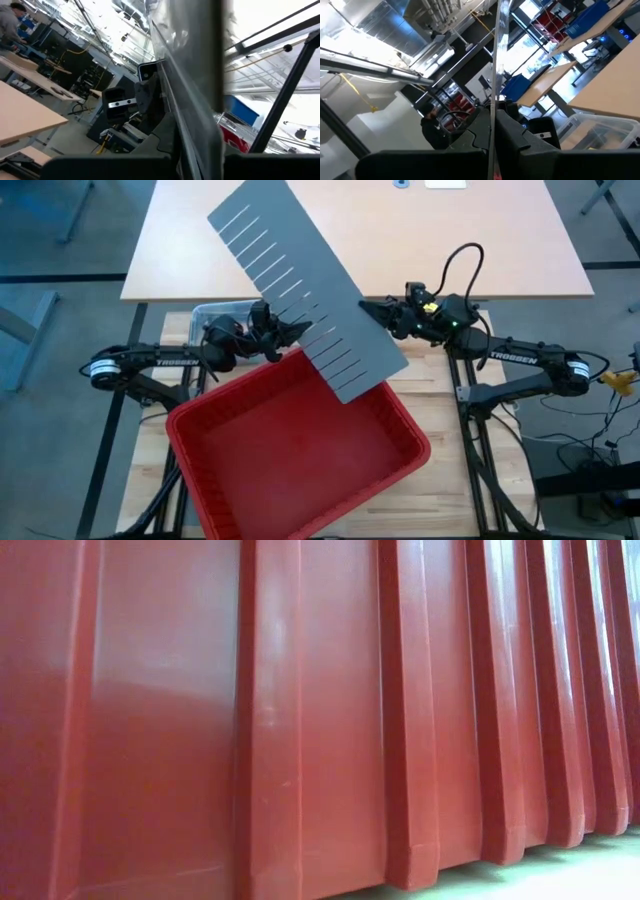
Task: Sort blocks
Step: Insert the bin divider into the red bin
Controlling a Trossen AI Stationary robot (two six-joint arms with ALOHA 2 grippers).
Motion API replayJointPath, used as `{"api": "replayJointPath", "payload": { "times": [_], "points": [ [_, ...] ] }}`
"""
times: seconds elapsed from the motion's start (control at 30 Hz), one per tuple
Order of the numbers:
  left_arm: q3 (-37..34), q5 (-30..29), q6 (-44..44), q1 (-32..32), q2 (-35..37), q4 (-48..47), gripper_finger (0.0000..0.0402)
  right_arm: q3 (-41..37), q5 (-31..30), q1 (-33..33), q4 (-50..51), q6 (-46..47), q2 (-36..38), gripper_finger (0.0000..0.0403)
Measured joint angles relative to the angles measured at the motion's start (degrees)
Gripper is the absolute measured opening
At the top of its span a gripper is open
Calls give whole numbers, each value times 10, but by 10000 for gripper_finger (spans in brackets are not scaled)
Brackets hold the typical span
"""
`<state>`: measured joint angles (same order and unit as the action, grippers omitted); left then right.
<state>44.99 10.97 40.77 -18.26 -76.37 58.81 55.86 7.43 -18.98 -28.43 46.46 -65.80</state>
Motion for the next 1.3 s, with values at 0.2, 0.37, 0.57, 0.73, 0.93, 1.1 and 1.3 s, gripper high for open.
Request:
{"api": "replayJointPath", "payload": {
  "times": [0.2, 0.37, 0.57, 0.73, 0.93, 1.1, 1.3],
  "points": [
    [0, -1, 1, 0, 0, 5, 5, 0, 1, 0, 2, 0, 0, 0],
    [0, -7, 2, 0, 0, 16, 18, 0, 1, 0, 3, 2, 0, 0],
    [0, -10, 2, 0, 1, 17, 20, 0, 2, 0, 4, 1, 0, 0],
    [0, -13, -24, 0, 3, 22, 6, 0, 5, 0, 4, 1, 0, 0],
    [0, -10, -45, 1, 20, -4, 1, 0, 6, 0, 10, -1, 0, 0],
    [0, 13, -55, 1, 59, -87, 0, 0, 11, 0, 16, -10, -1, 0],
    [0, 35, -74, 1, 141, -221, 0, -1, 15, 1, 17, -31, -2, 0]
  ]
}}
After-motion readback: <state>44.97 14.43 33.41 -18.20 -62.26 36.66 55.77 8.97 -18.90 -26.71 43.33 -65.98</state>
